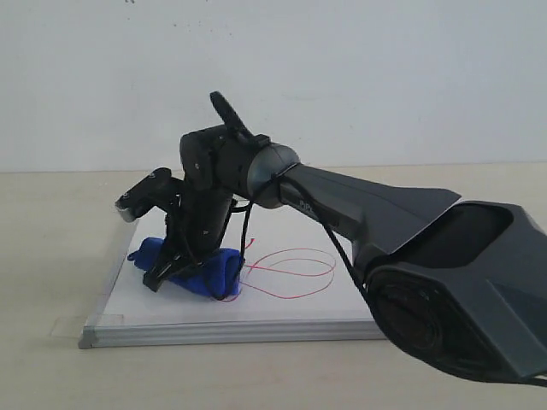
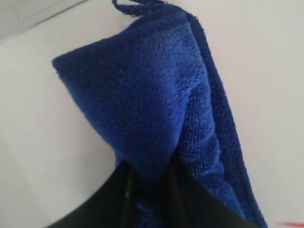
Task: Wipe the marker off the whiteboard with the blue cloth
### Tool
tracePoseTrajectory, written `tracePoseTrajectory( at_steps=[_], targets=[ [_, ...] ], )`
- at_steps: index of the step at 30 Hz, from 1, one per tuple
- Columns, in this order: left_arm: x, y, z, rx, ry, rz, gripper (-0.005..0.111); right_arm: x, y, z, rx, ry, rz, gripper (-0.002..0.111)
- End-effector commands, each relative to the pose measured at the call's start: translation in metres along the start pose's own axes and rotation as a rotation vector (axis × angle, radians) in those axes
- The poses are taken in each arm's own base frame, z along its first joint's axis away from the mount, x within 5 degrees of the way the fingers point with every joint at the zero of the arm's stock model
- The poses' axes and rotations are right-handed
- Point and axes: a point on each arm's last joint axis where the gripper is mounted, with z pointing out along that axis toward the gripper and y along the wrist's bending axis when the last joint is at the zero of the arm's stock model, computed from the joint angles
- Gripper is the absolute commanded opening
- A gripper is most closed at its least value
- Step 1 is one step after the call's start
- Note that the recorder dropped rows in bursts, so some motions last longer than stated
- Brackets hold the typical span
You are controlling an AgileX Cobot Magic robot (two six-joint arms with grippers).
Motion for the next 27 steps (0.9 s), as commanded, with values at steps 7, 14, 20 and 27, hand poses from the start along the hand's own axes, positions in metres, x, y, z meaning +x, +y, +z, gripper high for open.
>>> tracePoseTrajectory(
  at_steps=[7,14,20,27],
  targets=[
    [0.0,0.0,0.0,0.001,-0.003,0.004,0.004,0.03,-0.025,0.007,0.396,0.278,0.129,0.0],
    [0.0,0.0,0.0,0.001,-0.003,0.004,0.004,0.02,-0.018,0.003,0.31,0.209,0.077,0.0],
    [0.0,0.0,0.0,0.001,-0.003,0.004,0.004,0.021,-0.034,-0.004,0.487,0.22,0.05,0.0],
    [0.0,0.0,0.0,0.001,-0.003,0.004,0.004,0.012,-0.035,-0.002,0.496,0.111,0.054,0.0]
  ],
)
